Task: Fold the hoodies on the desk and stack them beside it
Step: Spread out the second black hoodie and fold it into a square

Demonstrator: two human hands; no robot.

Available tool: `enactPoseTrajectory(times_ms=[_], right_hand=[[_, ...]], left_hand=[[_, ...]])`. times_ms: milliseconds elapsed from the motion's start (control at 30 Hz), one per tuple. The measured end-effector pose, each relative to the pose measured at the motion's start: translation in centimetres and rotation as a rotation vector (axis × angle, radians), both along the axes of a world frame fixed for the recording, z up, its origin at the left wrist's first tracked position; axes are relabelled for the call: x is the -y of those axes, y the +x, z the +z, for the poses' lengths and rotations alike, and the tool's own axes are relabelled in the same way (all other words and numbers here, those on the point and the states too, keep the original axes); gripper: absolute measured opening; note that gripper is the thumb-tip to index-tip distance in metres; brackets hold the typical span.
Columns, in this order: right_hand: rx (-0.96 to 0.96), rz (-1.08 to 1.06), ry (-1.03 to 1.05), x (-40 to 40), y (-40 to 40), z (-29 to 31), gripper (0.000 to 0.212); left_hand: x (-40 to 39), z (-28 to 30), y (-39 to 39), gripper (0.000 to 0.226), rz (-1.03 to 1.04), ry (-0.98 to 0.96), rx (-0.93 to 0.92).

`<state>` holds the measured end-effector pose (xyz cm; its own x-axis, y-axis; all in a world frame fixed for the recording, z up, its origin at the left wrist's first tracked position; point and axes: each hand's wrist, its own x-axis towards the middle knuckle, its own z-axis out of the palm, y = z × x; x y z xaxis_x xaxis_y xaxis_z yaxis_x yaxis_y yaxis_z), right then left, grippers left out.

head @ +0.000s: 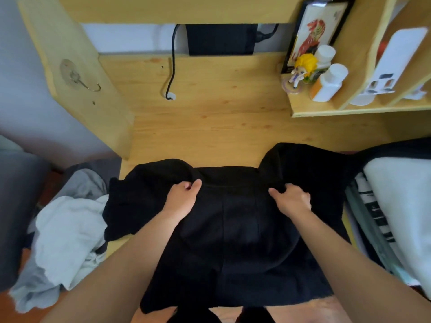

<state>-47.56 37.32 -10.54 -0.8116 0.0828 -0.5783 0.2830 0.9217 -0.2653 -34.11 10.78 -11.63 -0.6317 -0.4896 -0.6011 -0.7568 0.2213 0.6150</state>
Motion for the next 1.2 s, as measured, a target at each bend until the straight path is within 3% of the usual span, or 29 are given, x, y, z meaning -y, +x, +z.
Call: enactPoseTrajectory(times_ms=[67,133,233,367,467,533,600,667,733,800,833,900,1000,1067,1133,1200], right_hand=[[0.01,-0.068,-0.143,0.7,-1.5,0.7,0.06],[-0.129,-0.086,-0.341,1.3,-2.3,1.5,0.053],[-0.321,-0.06,-0.426,2.4,-3.0,1.8,0.049],[-0.378,0.027,-0.233,3.8,-3.3,-0.4,0.055],[-0.706,0.311,-0.105,4.7,-1.3,-1.0,0.056],[-0.778,0.512,-0.073,4.9,0.5,-1.5,0.053],[-0.687,0.62,-0.009,4.7,1.2,-2.2,0.056],[-0.574,0.634,0.054,4.2,0.5,-2.7,0.062],[-0.419,0.616,0.079,3.6,-0.7,-3.1,0.067],[-0.238,0.584,0.017,2.8,-1.7,-3.3,0.07],[-0.17,0.539,-0.059,2.4,-2.1,-3.1,0.07],[-0.117,0.411,-0.225,1.3,-2.9,-2.7,0.07],[-0.135,0.437,-0.213,0.3,-4.2,-2.4,0.067],[-0.168,0.346,-0.215,1.0,-5.3,-2.4,0.065],[-0.181,0.103,-0.289,2.8,-6.6,-2.0,0.064],[-0.136,0.065,-0.282,4.8,-8.0,-1.9,0.061]], left_hand=[[0.7,-0.7,-1.8,0.048,0.029,0.125,0.042],[1.8,-0.6,-3.2,0.042,0.176,0.252,-0.062],[2.6,0.3,-4.6,0.065,0.488,0.386,-0.329],[2.6,-0.6,-4.7,0.065,0.268,0.184,-0.196],[4.0,-1.3,-5.0,0.064,0.159,0.036,-0.05],[4.8,-1.3,-5.9,0.062,0.122,0.018,-0.008],[5.3,-1.3,-7.0,0.054,0.18,0.098,-0.07],[5.5,-1.4,-8.1,0.061,0.359,0.256,-0.24],[5.4,-1.5,-8.5,0.054,0.478,0.168,-0.305],[5.5,-1.9,-8.3,0.051,0.499,-0.017,-0.207],[5.3,-1.9,-8.2,0.055,0.471,-0.06,-0.148],[4.2,-1.4,-7.8,0.066,0.195,-0.28,-0.088],[0.4,-0.7,-6.3,0.063,-0.39,-0.785,-0.199],[-1.9,-1.3,-5.0,0.061,-0.615,-0.878,-0.215],[-2.6,-1.9,-4.4,0.063,-0.527,-0.841,-0.129],[-1.7,-1.9,-4.6,0.065,-0.272,-0.771,-0.032]])
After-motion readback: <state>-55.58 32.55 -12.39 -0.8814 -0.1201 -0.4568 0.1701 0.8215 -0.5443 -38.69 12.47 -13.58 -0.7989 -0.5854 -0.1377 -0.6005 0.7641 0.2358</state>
